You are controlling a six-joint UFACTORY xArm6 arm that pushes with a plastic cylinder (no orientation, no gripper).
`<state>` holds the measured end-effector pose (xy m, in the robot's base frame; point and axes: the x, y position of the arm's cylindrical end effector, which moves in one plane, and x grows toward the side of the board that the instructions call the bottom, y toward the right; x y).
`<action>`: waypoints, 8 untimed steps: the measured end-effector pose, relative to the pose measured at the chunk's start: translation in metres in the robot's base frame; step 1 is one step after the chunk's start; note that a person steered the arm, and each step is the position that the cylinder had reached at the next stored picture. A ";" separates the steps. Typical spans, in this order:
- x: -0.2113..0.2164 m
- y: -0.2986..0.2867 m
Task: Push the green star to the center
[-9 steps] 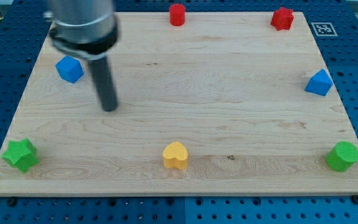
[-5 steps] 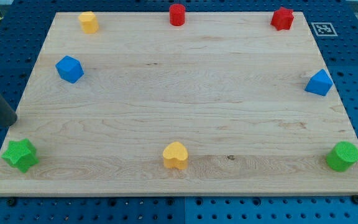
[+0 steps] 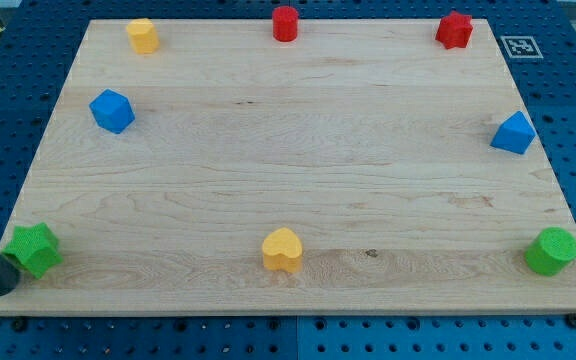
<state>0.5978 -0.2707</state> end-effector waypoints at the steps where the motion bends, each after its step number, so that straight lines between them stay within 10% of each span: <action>1: -0.020 0.018; 8: -0.118 0.028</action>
<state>0.4798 -0.2425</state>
